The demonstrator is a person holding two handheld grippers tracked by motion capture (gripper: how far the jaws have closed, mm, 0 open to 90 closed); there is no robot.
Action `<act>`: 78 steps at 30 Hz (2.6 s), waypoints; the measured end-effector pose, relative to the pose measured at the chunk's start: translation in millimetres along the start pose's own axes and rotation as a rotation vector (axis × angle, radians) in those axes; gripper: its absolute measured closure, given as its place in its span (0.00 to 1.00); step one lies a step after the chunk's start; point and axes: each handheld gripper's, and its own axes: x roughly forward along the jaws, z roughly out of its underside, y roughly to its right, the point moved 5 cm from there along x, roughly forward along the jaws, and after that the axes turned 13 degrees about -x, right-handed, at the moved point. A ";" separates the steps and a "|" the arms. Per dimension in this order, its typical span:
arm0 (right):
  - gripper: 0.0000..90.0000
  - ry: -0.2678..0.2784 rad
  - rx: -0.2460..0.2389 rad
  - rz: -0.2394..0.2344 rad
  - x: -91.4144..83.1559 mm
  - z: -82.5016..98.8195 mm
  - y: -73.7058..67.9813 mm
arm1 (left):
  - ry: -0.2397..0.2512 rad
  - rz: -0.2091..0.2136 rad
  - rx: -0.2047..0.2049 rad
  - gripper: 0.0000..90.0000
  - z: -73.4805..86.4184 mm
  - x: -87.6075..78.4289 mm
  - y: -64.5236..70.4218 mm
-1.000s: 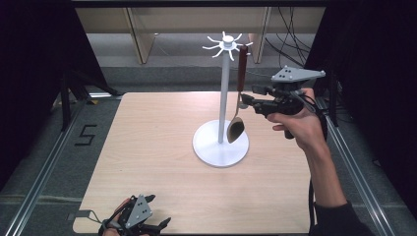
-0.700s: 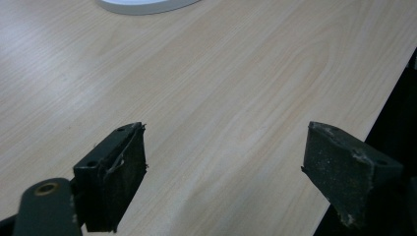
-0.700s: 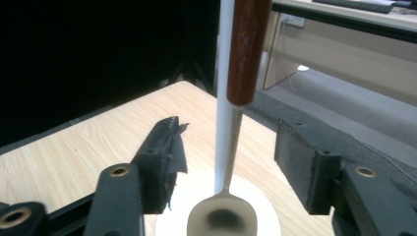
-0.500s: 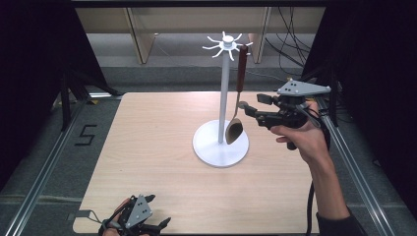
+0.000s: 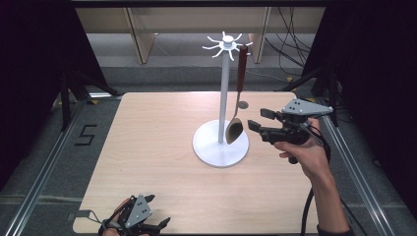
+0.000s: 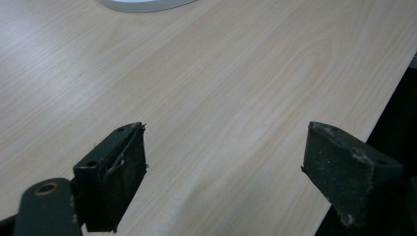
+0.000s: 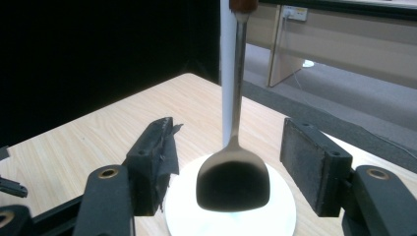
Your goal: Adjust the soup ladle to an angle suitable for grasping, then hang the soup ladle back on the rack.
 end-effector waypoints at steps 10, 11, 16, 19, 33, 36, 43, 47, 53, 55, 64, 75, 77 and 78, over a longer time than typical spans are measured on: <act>0.43 -0.041 0.000 -0.017 6.1 20.2 -1.7 | 0.005 -0.007 0.013 0.17 -0.8 0.4 -1.0; 0.43 -0.042 -0.013 -0.021 7.0 21.3 -1.3 | 0.007 -0.005 0.012 0.17 -1.0 0.5 -0.7; 0.42 -0.071 -0.006 -0.024 10.9 27.1 -3.3 | 0.015 -0.003 0.010 0.17 -1.5 0.4 -0.7; 0.42 -0.076 -0.004 -0.031 14.7 31.6 -1.9 | 0.016 -0.001 -0.002 0.17 -1.9 0.8 0.1; 0.41 -0.130 0.013 -0.084 24.7 52.8 -8.8 | 0.018 0.003 -0.005 0.17 -0.9 -1.5 0.4; 0.41 -0.142 0.033 -0.100 25.4 55.1 -13.0 | 0.013 -0.010 -0.004 0.17 0.3 -2.0 -1.0; 0.41 -0.159 0.029 -0.117 29.3 65.1 -14.4 | 0.012 -0.008 0.004 0.17 0.5 -2.4 -0.5; 0.41 -0.174 0.046 -0.110 28.8 71.1 -16.5 | 0.012 -0.009 0.006 0.17 1.3 -2.9 -0.5; 0.40 -0.196 0.053 -0.122 25.3 79.9 -21.1 | 0.010 -0.005 0.008 0.17 1.4 -3.5 0.3; 0.40 -0.206 0.049 -0.128 24.4 82.8 -22.8 | 0.006 -0.003 0.007 0.17 1.0 -4.2 0.3; 0.38 -0.230 0.020 -0.152 24.0 96.3 -33.4 | 0.015 -0.011 0.008 0.17 1.4 -4.3 0.0; 0.36 -0.276 -0.038 -0.192 20.8 117.7 -47.6 | 0.017 -0.010 0.006 0.17 1.4 -4.2 0.2; 0.36 -0.271 -0.051 -0.187 20.6 120.6 -49.1 | 0.010 -0.008 0.008 0.17 1.9 -4.4 0.5; 0.36 -0.287 -0.038 -0.194 19.1 122.1 -50.2 | 0.009 -0.007 0.007 0.17 2.0 -4.3 0.5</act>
